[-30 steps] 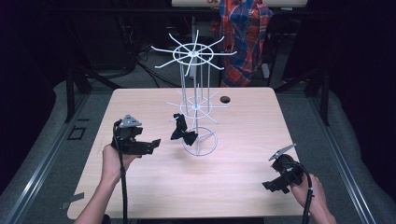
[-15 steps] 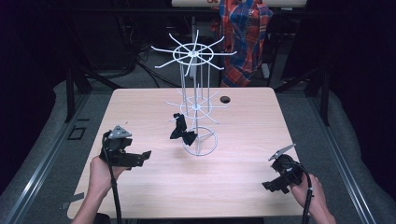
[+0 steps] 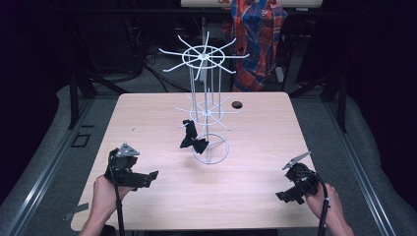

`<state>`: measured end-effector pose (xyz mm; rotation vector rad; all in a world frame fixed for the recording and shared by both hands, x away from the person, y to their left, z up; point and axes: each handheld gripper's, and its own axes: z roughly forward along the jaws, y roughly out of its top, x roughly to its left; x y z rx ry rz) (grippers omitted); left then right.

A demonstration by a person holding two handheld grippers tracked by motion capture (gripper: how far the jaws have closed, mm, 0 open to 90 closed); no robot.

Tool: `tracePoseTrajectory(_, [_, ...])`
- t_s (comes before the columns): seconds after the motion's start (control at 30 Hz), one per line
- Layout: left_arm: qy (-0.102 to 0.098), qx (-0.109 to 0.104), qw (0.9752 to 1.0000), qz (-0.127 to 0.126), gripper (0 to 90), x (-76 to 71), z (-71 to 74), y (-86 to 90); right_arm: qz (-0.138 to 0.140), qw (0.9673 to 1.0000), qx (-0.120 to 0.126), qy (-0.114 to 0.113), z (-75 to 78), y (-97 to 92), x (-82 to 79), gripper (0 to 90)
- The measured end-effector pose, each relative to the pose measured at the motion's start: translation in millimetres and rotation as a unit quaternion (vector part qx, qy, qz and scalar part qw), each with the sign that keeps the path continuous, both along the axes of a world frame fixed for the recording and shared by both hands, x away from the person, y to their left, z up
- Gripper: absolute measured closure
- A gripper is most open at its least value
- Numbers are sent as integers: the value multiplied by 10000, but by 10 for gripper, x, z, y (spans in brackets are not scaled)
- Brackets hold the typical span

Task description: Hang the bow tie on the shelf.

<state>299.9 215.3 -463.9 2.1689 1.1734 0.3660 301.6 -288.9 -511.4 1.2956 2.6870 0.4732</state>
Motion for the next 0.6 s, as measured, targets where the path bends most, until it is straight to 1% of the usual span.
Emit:
tracePoseTrajectory(0.03, [-11, -1, 10000, 11, 103, -9, -19, 8, 24, 10000, 25, 32, 3, 3, 0, 157])
tracePoseTrajectory(0.1, [26, -27, 10000, 54, 102, -27, -52, 30, 32, 10000, 25, 27, 3, 6, 0, 156])
tracePoseTrajectory(0.13, [80, -47, 9999, 58, 102, -37, -66, 40, 27, 10000, 23, 32, 1, 7, 1, 156])
tracePoseTrajectory(0.2, [71, -42, 9999, 71, 99, -43, -86, 46, 12, 10000, 27, 27, -3, 8, 1, 157])
tracePoseTrajectory(0.23, [198, -27, 9998, 53, 95, -50, -124, 59, 30, 10000, -15, 30, -5, 10, 3, 157])
tracePoseTrajectory(0.27, [198, -27, 9998, 53, 84, -50, -124, 59, 30, 10000, -15, 30, -5, 10, 3, 157])
tracePoseTrajectory(0.3, [318, -75, 9995, 42, 79, -64, -173, 61, 45, 10000, -26, 33, -6, 13, 3, 157])
tracePoseTrajectory(0.33, [318, -75, 9995, 42, 78, -64, -173, 61, 24, 10000, 10, 30, -9, 17, 0, 156])
tracePoseTrajectory(0.37, [392, -28, 9992, -7, 76, -84, -216, 49, 32, 10000, 10, 27, -9, 17, 1, 156])
tracePoseTrajectory(0.4, [392, -28, 9992, -7, 73, -84, -216, 49, 51, 10000, -28, 31, -8, 15, 2, 156])
tracePoseTrajectory(0.43, [442, 32, 9990, -27, 72, -96, -251, 39, 66, 10000, -39, 30, -8, 13, 4, 157])
tracePoseTrajectory(0.47, [445, 71, 9990, -12, 69, -98, -259, 42, 64, 10000, -41, 8, -10, 12, 3, 157])
tracePoseTrajectory(0.5, [436, 42, 9990, 24, 69, -98, -265, 45, 56, 10000, -2, 7, -13, 14, 1, 157])
tracePoseTrajectory(0.57, [432, 21, 9991, 45, 69, -93, -267, 51, 76, 10000, -34, -4, -9, 13, 2, 157])
tracePoseTrajectory(0.6, [418, 22, 9991, 70, 69, -88, -271, 56, 57, 10000, -12, -35, -12, 16, -2, 157])
